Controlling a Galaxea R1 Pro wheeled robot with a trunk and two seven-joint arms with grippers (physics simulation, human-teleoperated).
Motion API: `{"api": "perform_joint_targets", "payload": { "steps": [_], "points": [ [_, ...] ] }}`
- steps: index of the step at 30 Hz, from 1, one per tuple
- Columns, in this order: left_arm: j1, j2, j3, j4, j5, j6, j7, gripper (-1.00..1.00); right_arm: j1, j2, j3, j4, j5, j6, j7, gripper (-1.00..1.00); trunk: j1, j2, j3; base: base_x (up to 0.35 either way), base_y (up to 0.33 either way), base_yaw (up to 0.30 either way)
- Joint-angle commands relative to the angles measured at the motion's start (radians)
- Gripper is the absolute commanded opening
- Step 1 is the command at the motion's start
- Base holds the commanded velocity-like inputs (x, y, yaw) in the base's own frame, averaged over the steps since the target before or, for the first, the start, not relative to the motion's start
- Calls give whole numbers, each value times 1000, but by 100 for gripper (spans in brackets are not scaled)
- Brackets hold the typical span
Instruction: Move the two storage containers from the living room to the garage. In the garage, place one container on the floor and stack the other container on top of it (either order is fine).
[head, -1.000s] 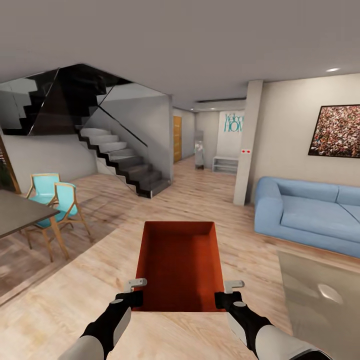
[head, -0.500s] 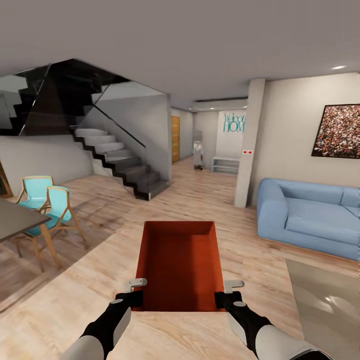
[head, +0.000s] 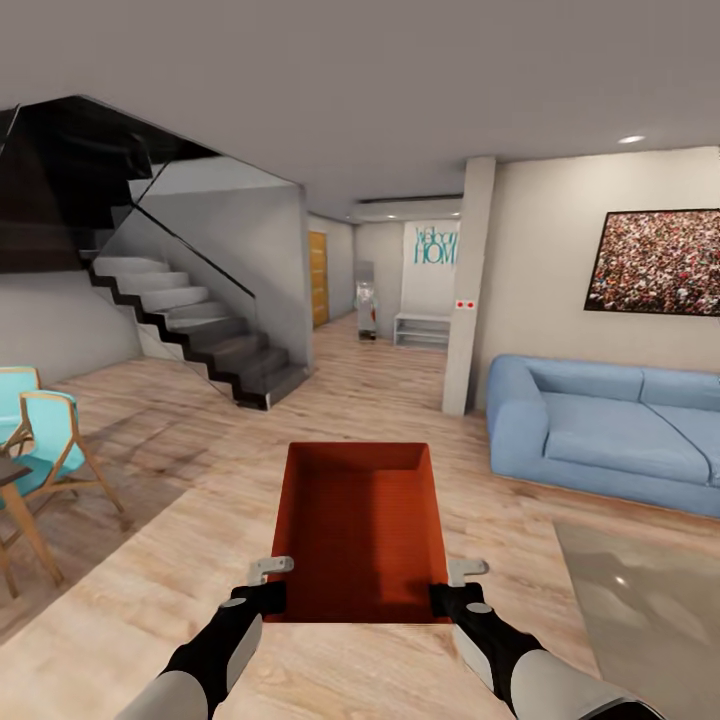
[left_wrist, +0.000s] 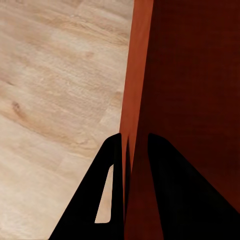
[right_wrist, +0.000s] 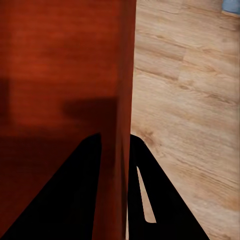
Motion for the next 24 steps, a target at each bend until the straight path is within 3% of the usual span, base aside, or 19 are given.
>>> {"api": "perform_joint_targets", "payload": {
  "steps": [1, 24],
  "points": [
    [0, 11, 10, -6, -20, -2, 19, -100, -1, -1, -12, 5, -16, -5, -6, -100, 1, -1, 0, 321, 93, -33],
    [0, 12, 10, -4, -21, -2, 19, -100, -1, -1, -12, 5, -14, -8, -6, -100, 1, -1, 0, 321, 88, -2]
  ]
}}
